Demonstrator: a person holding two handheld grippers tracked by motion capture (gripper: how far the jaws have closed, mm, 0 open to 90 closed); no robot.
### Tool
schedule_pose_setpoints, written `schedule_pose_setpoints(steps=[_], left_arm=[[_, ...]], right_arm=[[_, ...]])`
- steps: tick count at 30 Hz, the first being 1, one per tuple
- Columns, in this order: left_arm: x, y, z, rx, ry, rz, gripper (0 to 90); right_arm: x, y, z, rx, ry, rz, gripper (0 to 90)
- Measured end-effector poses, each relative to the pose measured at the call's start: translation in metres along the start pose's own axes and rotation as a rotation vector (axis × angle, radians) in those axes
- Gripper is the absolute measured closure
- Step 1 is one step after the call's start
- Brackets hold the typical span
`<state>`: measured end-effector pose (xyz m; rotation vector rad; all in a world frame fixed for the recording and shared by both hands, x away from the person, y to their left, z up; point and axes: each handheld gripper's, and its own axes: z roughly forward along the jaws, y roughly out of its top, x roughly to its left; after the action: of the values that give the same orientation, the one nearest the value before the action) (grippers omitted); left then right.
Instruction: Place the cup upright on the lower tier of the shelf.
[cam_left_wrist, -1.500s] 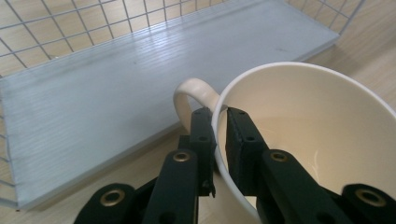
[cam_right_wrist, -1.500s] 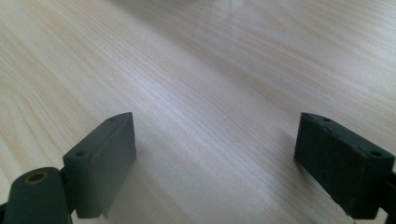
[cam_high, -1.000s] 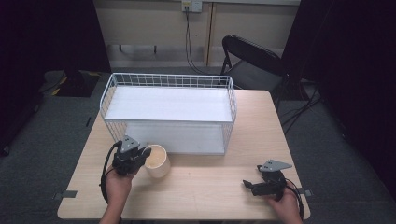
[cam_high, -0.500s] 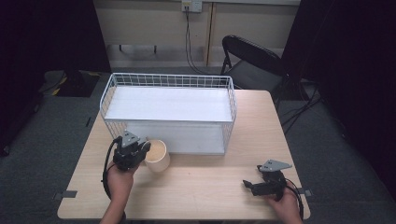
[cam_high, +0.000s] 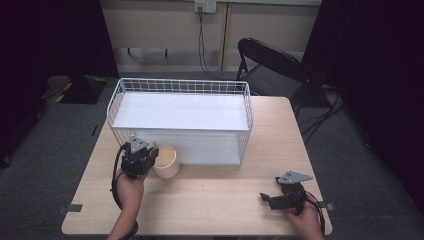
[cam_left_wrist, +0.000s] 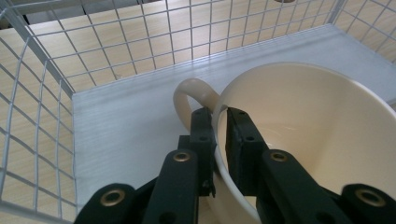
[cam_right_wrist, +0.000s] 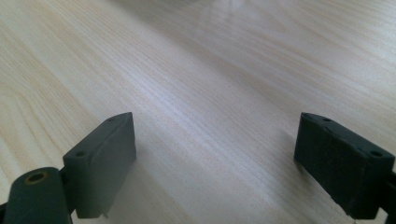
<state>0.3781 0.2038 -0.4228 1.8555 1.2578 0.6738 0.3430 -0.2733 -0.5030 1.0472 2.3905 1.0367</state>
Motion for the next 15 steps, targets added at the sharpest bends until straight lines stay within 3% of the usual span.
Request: schedule_pose_setpoints(steps=[8, 15], left_arm=[[-0.003, 0.002, 0.009, -0.002, 0.014, -0.019, 81.9], [-0.006, 0.006, 0.014, 0.0, 0.021, -0.012, 81.9]], right_arm=[[0.0, 0.0, 0.0, 0.001, 0.0, 0.001, 11.9], [0.0, 0.0, 0.0, 0.0, 0.0, 0.0, 11.9]])
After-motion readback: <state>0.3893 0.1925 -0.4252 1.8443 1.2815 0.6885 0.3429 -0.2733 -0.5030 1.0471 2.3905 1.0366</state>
